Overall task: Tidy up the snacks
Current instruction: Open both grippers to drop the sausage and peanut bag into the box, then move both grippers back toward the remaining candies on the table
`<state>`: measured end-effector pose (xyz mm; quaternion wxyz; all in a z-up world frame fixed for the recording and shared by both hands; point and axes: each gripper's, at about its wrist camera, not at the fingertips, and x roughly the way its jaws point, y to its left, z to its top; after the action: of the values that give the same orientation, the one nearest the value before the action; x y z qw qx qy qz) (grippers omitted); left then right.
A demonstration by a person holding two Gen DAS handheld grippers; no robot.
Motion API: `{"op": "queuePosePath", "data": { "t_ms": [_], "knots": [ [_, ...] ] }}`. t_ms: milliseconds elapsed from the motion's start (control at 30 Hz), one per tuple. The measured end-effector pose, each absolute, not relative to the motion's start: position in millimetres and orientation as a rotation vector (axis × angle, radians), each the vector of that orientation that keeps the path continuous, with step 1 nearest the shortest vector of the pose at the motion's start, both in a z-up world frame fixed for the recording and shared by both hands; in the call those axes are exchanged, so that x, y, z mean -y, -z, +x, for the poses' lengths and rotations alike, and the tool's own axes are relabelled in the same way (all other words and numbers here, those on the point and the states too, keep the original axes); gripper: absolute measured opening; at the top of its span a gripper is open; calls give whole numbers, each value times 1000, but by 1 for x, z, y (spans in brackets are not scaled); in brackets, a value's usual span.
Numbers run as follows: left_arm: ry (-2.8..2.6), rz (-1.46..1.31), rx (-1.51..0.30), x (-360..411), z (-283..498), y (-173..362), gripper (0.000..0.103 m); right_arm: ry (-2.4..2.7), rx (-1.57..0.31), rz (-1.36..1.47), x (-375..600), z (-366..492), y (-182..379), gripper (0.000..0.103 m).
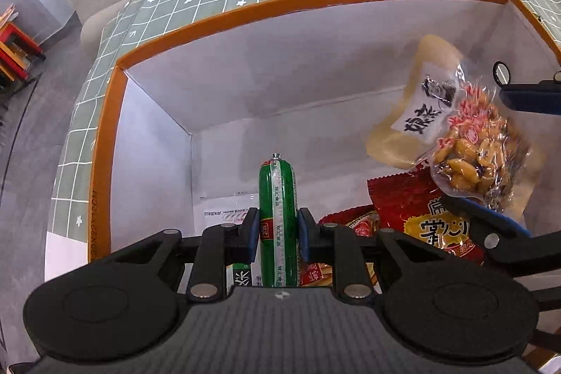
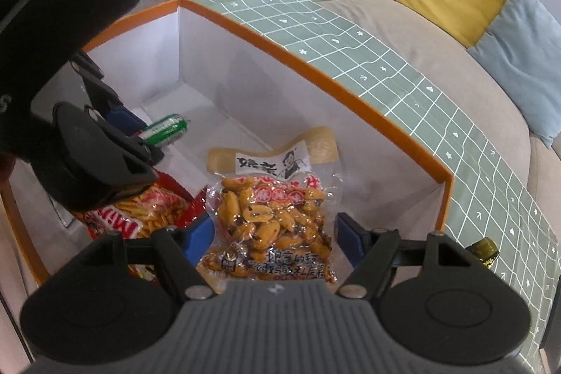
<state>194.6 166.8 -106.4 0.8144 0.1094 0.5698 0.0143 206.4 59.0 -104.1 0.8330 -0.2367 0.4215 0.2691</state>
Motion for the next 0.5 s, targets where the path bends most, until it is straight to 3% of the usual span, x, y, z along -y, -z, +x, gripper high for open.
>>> {"op": "queuePosePath", "data": {
  "t_ms": [133, 333, 500],
  "knots": [
    [-44, 255, -1209, -165, 195, 104, 30, -566, -887, -487, -57, 206, 100, 76],
    [-50, 231, -1159, -165, 185, 91, 50, -556, -871, -470, -53, 199, 92, 81],
    [-68, 189, -1108, -166, 173, 76, 51, -556, -855, -455, -47, 192, 83, 82]
  ]
}}
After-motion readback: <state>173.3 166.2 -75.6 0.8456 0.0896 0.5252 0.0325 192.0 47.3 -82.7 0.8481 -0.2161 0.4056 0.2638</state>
